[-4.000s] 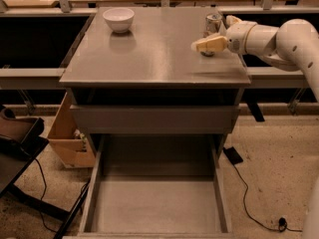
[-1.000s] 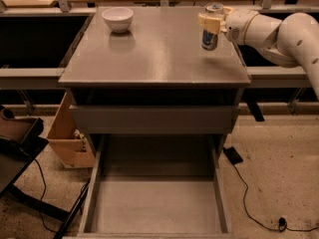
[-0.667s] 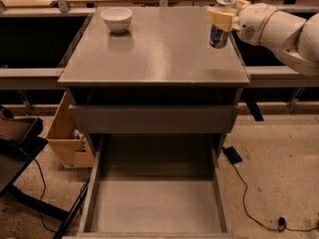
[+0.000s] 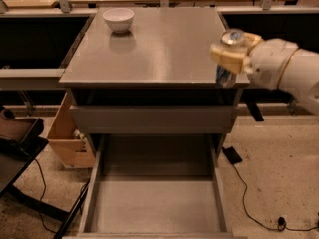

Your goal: Place redbull can into middle drawer

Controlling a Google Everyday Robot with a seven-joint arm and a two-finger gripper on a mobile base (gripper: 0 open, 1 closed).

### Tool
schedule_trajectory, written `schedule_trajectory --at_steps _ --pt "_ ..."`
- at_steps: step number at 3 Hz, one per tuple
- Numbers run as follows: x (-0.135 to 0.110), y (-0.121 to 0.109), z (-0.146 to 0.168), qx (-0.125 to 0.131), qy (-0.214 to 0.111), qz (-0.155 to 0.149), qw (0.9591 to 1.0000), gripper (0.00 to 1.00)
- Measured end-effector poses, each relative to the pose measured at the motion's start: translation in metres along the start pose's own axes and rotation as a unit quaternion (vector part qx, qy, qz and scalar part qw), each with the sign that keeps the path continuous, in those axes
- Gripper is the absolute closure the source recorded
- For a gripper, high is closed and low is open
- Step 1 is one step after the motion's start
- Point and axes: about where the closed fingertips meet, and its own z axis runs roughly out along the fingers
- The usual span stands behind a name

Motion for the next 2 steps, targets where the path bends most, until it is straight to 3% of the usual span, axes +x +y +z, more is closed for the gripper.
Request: schedule_trajectory --at_steps 1,2 --pt "0.073 0.051 -0.03 -0.043 0.042 0.019 0.998 1.0" --pt "0.129 0.076 -0.042 -0.071 0.05 0.034 0.9957 1.0"
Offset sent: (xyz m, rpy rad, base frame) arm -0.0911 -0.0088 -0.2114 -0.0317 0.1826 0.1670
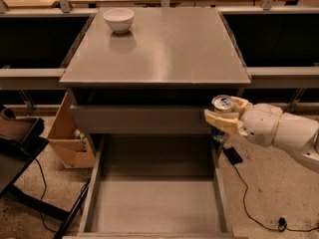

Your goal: Place redbull can into middle drawer

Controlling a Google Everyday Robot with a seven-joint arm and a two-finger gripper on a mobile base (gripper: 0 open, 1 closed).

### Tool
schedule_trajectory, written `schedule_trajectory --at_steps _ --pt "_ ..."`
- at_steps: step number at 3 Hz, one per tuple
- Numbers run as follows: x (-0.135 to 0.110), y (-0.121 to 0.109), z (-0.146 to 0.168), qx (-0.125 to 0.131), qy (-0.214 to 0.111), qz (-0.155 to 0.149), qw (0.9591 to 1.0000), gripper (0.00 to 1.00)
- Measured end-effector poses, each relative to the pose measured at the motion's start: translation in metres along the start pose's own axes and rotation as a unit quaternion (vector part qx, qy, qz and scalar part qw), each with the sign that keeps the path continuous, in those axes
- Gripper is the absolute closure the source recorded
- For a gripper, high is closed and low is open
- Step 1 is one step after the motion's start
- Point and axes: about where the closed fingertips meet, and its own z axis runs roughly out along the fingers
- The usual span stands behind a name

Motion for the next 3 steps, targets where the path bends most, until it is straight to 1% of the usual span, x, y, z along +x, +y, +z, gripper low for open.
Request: schedule_trajectory --at_steps 1,2,3 --pt "0.0 0.0 0.0 0.0 0.0 0.0 1.0 1.0" --pt "0.029 0.012 0.015 -0.012 -0.005 0.009 0.9999 1.0" --pt "0.078 0.035 0.038 -0.04 -0.011 0.02 0.9989 1.0"
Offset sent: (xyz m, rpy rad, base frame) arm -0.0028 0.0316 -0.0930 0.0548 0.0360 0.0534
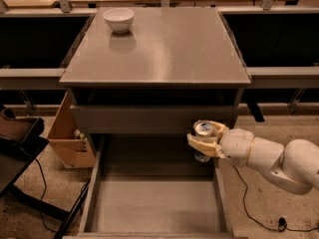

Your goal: Place redbull can into middle drawer

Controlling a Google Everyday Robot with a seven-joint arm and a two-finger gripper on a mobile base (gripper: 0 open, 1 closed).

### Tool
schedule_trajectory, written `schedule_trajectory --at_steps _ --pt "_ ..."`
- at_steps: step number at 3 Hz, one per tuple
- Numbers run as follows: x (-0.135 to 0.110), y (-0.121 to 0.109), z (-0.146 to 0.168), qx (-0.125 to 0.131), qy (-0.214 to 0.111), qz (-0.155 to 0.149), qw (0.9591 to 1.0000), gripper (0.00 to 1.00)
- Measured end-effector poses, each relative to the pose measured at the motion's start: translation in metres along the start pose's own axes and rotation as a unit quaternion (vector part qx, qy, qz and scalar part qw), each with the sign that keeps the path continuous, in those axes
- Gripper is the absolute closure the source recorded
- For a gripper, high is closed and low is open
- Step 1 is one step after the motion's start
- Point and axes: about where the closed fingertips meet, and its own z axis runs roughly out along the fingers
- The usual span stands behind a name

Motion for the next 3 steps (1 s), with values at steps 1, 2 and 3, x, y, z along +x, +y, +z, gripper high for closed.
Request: schedule_trajectory --at_steps 1,2,3 --pt "0.048 0.012 0.026 -0.036 -0.004 -0.003 0.9993 1.0" --pt "0.095 0.024 0.049 -0.077 -0.016 -0.005 0.9969 1.0" --pt "0.132 0.035 0.071 -0.111 -0.028 0.003 0.9934 1.0"
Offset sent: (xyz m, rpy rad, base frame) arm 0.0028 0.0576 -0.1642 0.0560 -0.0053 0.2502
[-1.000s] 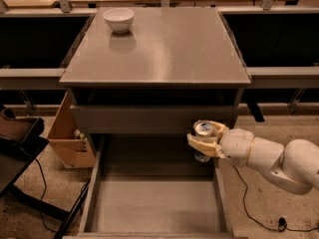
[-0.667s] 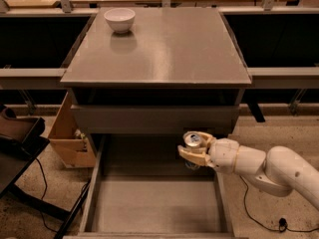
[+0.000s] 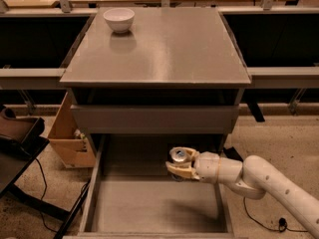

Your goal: Place redbull can into middle drawer

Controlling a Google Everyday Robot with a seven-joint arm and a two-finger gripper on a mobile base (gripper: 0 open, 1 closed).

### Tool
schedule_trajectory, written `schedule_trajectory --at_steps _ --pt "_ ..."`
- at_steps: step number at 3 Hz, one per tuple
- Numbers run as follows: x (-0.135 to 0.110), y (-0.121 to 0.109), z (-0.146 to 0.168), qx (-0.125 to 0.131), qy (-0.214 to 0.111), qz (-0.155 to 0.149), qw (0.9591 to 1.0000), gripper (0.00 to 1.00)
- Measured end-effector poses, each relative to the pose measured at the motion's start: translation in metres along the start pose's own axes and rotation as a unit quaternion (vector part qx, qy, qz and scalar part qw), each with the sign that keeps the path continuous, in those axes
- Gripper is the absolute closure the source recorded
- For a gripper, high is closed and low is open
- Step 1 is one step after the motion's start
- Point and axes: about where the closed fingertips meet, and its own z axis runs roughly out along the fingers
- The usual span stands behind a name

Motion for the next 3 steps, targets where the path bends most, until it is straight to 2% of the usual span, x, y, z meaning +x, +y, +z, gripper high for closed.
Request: schedule_trajectory --at_steps 1,2,3 --pt "0.026 0.005 0.017 -0.016 -0.003 0.018 0.9997 1.0" --pt "0.028 0.005 0.02 -0.018 -0.004 0.021 0.9996 1.0" --pt "0.044 0.004 0.044 -0.034 -0.008 0.02 0.9992 1.0"
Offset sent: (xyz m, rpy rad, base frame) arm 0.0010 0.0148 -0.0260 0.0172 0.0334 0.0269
